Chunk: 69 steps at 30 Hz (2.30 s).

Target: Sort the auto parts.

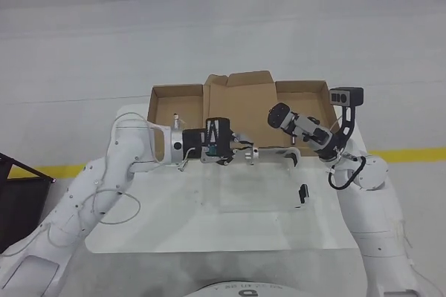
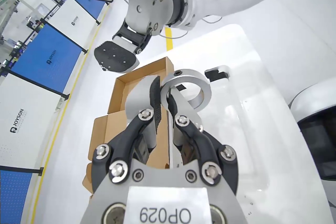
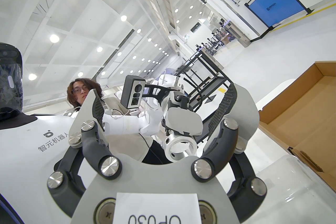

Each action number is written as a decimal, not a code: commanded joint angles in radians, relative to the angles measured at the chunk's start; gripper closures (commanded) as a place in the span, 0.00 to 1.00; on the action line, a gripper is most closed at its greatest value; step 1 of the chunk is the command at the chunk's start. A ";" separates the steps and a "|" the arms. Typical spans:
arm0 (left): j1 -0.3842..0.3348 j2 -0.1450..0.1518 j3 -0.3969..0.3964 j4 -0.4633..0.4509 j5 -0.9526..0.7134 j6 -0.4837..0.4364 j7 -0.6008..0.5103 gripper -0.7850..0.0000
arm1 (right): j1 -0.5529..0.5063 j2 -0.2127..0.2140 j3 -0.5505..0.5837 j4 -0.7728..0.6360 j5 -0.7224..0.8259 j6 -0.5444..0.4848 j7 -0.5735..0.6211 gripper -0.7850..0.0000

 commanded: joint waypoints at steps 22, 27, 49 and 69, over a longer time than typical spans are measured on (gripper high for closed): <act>0.345 0.050 -0.312 -0.086 0.058 0.341 -0.029 1.00 | 0.000 0.000 0.000 0.000 0.000 0.000 0.000 0.00; 0.440 0.057 -0.376 -0.045 0.059 0.356 0.133 1.00 | 0.000 0.000 0.000 0.000 0.000 0.000 0.000 0.00; 0.479 0.058 -0.423 -0.033 -0.095 0.232 0.272 1.00 | 0.000 0.000 0.000 0.000 0.000 0.000 0.000 0.00; 0.520 0.059 -0.542 -0.006 -0.114 0.108 0.326 1.00 | 0.000 0.000 0.000 0.000 0.000 0.000 0.000 0.00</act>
